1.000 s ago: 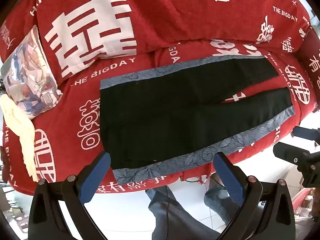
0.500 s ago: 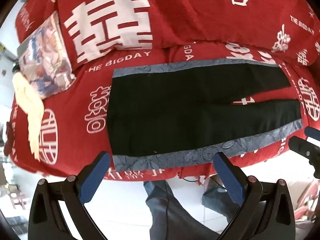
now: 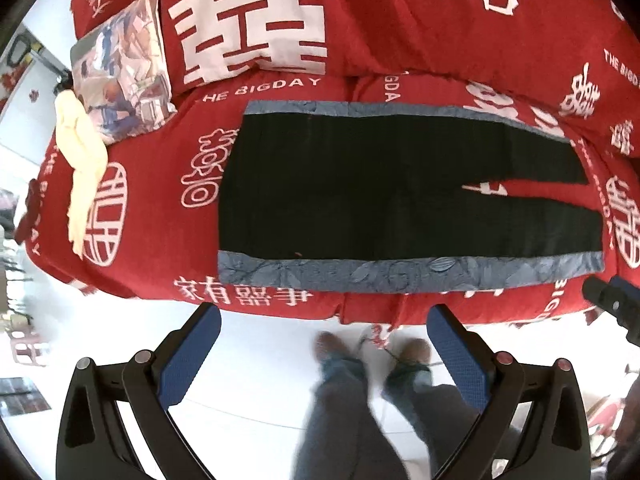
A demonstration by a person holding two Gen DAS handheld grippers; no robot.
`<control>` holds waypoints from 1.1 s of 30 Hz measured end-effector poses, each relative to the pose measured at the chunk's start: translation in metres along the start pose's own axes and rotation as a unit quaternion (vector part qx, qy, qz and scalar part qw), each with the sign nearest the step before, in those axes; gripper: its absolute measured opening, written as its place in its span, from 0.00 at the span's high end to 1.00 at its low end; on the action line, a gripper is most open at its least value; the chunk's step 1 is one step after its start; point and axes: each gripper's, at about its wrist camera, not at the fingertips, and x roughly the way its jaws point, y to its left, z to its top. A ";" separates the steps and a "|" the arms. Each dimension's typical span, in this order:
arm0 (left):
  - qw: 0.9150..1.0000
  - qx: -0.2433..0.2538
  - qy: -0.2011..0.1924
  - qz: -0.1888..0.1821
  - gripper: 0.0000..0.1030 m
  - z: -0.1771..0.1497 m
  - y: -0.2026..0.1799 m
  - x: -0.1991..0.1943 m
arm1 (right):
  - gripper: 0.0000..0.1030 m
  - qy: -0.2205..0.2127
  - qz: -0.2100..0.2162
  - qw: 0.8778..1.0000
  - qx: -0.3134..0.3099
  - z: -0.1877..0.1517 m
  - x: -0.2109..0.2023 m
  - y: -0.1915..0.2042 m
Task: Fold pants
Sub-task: 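Move both grippers toward the waistband of the black trousers, then grasp the grey waistband with the left gripper while the right gripper grasps it too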
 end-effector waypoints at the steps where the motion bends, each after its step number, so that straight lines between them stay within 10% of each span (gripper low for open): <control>1: 1.000 0.005 -0.002 -0.001 0.00 0.001 0.004 0.000 | 0.00 -0.002 0.001 1.000 -0.001 0.000 0.001 0.004; 33: 0.999 0.006 0.025 -0.040 0.00 0.010 0.058 0.058 | 0.00 0.009 -0.042 0.999 0.012 -0.001 0.033 0.055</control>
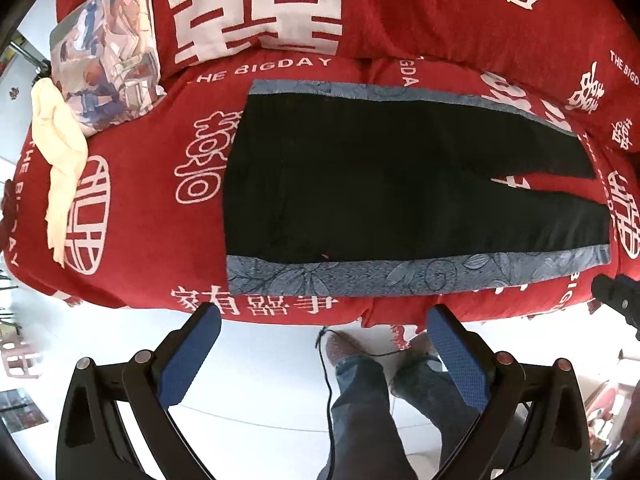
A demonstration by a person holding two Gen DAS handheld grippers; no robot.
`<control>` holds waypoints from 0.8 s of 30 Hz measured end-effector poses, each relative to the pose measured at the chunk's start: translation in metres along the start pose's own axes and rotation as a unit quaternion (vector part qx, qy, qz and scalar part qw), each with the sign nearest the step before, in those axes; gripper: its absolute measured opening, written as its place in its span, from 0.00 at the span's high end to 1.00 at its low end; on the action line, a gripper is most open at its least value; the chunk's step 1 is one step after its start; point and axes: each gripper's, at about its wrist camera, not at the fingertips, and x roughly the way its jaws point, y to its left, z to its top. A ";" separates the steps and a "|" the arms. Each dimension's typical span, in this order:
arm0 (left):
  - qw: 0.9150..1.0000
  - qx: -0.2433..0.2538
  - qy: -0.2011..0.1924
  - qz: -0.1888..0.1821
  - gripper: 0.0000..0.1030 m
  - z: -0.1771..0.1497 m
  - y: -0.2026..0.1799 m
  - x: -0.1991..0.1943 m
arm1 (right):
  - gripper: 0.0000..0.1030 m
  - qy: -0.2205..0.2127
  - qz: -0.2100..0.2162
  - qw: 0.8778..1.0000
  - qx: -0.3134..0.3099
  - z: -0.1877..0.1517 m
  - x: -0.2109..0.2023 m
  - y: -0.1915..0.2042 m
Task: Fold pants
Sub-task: 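Grasp the grey waistband with the left gripper while the right gripper grasps it too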
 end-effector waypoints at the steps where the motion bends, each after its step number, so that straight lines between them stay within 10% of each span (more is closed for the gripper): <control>1: 1.000 -0.002 0.002 -0.001 0.00 -0.001 0.000 0.003 | 0.00 0.001 -0.001 1.000 0.000 -0.002 0.001 -0.001; 11: 0.998 -0.038 0.045 0.000 0.00 -0.017 0.013 0.050 | 0.00 0.066 -0.001 0.998 -0.018 -0.029 0.042 -0.001; 24: 0.997 -0.051 0.062 0.013 0.00 -0.017 0.015 0.102 | 0.00 0.050 0.023 0.998 -0.018 -0.016 0.088 0.014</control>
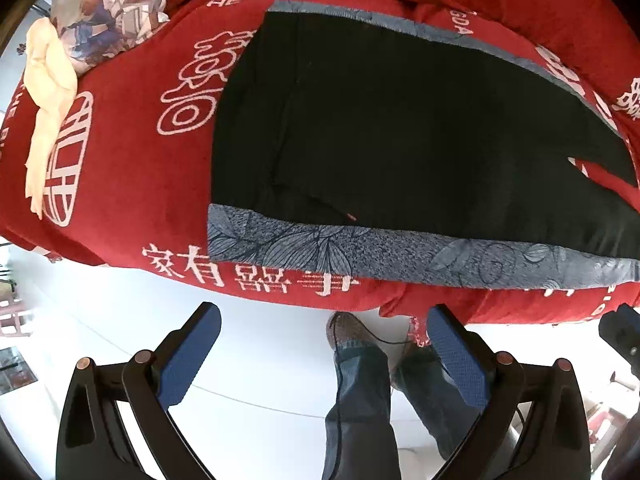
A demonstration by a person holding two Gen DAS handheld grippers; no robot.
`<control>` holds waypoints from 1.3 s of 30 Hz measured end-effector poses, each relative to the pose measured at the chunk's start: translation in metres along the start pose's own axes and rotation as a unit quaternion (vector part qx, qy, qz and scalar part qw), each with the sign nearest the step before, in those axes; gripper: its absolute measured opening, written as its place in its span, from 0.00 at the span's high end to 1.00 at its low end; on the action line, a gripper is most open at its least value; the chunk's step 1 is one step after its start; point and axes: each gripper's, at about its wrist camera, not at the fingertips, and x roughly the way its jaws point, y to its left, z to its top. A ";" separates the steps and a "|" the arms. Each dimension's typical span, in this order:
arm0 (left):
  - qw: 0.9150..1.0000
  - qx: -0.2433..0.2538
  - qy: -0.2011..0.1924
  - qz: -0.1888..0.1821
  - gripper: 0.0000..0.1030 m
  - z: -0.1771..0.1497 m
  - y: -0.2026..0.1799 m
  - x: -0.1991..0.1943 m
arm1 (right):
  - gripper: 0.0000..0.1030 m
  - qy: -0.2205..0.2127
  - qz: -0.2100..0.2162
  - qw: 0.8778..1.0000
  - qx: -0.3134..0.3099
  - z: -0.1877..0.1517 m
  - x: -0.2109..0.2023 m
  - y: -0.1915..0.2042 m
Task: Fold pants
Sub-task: 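Grasp the grey waistband with the left gripper while the right gripper grasps it too, then lift the waistband with both grippers and fold it over toward the hems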
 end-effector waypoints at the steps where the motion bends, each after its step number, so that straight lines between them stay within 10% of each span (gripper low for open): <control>1: 1.000 0.000 0.000 0.001 0.00 0.001 -0.001 0.005 | 0.00 -0.007 0.006 1.000 -0.001 0.001 0.003 0.000; 22: 0.998 -0.055 -0.010 -0.035 0.00 0.011 0.018 0.065 | 0.00 -0.001 0.109 0.994 0.027 0.023 0.080 0.007; 25: 0.988 -0.107 -0.036 -0.106 0.00 0.008 0.044 0.062 | 0.01 0.013 0.194 0.980 0.049 0.025 0.089 0.010; 28: 0.976 -0.138 -0.053 -0.159 0.00 0.007 0.064 0.063 | 0.38 0.042 0.288 0.954 0.076 0.023 0.108 0.015; 30: 0.971 -0.146 -0.060 -0.180 0.00 0.005 0.072 0.065 | 0.42 0.081 0.338 0.933 0.089 0.016 0.131 0.021; 39: 0.959 -0.156 -0.038 -0.235 0.00 -0.012 0.076 0.096 | 0.42 0.075 0.371 0.919 0.113 0.010 0.200 0.026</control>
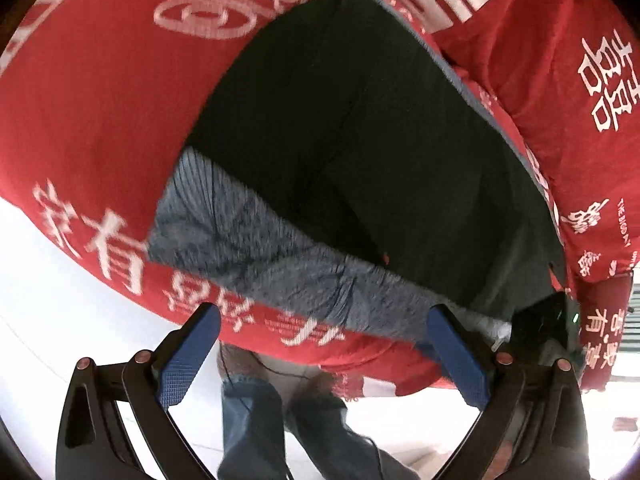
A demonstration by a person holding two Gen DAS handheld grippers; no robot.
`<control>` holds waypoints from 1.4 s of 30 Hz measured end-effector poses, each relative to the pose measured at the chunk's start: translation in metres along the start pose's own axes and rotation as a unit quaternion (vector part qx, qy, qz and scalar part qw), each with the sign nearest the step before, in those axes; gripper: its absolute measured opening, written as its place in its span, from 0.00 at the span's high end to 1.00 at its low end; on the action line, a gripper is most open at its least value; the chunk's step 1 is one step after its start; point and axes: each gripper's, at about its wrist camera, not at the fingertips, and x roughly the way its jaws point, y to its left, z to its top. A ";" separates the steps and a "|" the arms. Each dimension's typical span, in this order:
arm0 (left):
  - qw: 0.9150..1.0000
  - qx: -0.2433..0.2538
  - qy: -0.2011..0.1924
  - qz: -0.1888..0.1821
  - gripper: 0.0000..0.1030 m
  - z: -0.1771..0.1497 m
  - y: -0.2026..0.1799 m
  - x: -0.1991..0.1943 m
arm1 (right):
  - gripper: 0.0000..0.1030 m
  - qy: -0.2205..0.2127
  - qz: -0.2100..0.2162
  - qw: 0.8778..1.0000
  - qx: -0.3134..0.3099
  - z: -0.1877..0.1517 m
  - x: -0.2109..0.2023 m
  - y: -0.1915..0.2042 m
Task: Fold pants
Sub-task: 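Lift the waistband with both grippers and fold it over toward the hems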
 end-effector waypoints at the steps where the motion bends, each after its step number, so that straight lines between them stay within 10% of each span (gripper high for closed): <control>1: 1.000 -0.009 0.012 -0.013 0.00 -0.003 0.002 0.007 | 0.42 -0.008 0.014 1.000 0.006 0.004 -0.002 0.003; 9: 0.985 -0.122 -0.013 -0.121 0.06 0.016 -0.001 0.019 | 0.41 -0.021 0.070 0.995 -0.070 0.014 -0.026 0.062; 17: 0.992 -0.095 0.003 -0.081 0.45 0.030 -0.006 0.022 | 0.40 -0.046 -0.018 0.998 -0.025 -0.004 -0.070 0.005; 20: 0.994 -0.082 0.009 -0.076 0.46 0.032 -0.005 0.023 | 0.41 -0.082 -0.041 0.996 0.017 -0.011 -0.100 -0.030; 25: 0.998 -0.041 0.015 -0.048 0.47 0.034 -0.013 0.026 | 0.40 -0.153 0.019 0.984 0.091 -0.015 -0.137 -0.074; 27: 0.999 -0.034 0.020 -0.025 0.68 0.034 -0.014 0.025 | 0.40 -0.165 0.045 0.979 0.114 -0.015 -0.138 -0.080; 31: 0.997 -0.060 0.026 -0.035 0.77 0.042 -0.011 0.014 | 0.95 -0.167 0.078 0.972 0.144 -0.007 -0.135 -0.076; 42: 0.996 -0.024 -0.069 -0.056 0.77 0.120 -0.095 -0.051 | 0.96 -0.128 -0.027 0.991 -0.040 0.097 -0.200 0.052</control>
